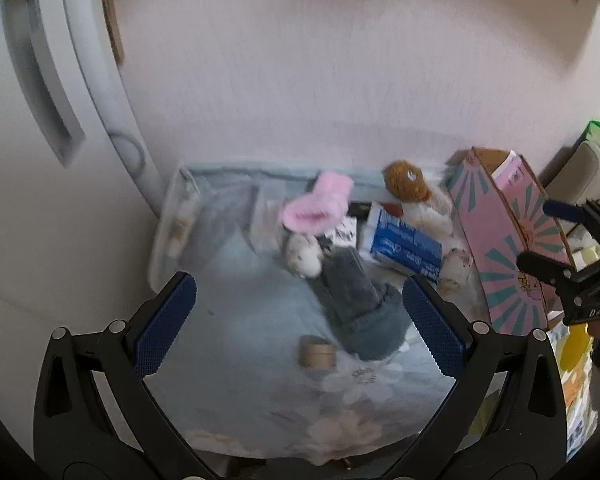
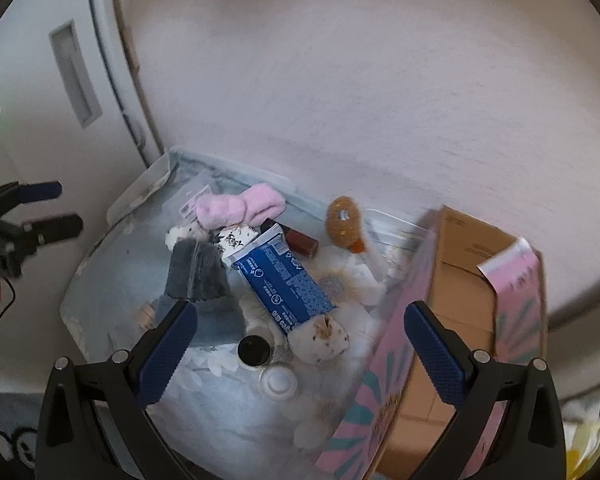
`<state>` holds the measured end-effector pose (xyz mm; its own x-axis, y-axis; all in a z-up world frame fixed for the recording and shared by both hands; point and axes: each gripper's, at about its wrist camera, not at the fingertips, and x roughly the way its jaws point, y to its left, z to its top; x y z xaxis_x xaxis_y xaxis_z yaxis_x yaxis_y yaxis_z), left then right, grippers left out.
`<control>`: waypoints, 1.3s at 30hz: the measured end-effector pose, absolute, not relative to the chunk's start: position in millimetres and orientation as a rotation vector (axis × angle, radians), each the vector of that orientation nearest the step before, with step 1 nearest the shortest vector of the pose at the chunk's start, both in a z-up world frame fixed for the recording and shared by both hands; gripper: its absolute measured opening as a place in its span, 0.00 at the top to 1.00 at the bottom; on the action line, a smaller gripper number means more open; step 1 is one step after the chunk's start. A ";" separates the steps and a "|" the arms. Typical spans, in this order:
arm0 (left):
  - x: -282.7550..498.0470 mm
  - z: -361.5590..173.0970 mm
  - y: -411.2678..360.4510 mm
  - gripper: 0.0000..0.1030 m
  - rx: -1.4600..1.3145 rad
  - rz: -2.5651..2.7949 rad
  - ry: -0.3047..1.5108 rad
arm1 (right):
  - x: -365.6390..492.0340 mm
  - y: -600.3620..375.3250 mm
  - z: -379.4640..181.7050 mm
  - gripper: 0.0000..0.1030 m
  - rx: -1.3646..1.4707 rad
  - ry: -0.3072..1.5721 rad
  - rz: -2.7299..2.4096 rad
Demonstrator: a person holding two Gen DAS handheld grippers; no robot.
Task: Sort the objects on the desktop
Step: 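Grasp the grey fuzzy slipper with the left tool while the right tool grasps the blue packet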
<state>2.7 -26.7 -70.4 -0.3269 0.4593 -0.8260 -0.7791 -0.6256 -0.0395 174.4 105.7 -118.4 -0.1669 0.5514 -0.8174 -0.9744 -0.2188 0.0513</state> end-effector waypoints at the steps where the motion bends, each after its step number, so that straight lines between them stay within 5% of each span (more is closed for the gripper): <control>1: 5.8 -79.1 -22.6 0.00 -1.109 1.997 0.482 | 173.6 110.1 -121.6 0.00 -0.838 0.719 1.677; 9: 9.2 -141.1 13.9 0.03 -1.284 1.951 0.470 | 155.8 168.5 -172.3 0.00 -1.134 0.679 1.787; 21: -7.4 -197.2 40.8 0.20 -1.559 1.894 0.362 | 133.8 210.7 -248.2 0.02 -1.420 0.790 1.846; 24: -8.5 -204.8 45.4 0.29 -1.600 1.873 0.352 | 129.9 212.8 -255.8 0.08 -1.457 0.773 1.847; 27: -7.9 -214.1 50.3 0.39 -1.625 1.847 0.355 | 128.9 215.9 -263.3 0.37 -1.496 0.794 1.838; 28: -8.3 -216.6 51.9 0.52 -1.632 1.837 0.354 | 129.5 216.3 -264.2 0.43 -1.495 0.817 1.844; 32: -7.8 -217.9 56.2 0.68 -1.636 1.811 0.351 | 134.1 213.5 -260.4 0.45 -1.485 0.807 1.833; 39: -9.6 -197.4 57.9 0.73 -1.588 1.816 0.347 | 153.7 209.2 -236.1 0.45 -1.391 0.858 1.835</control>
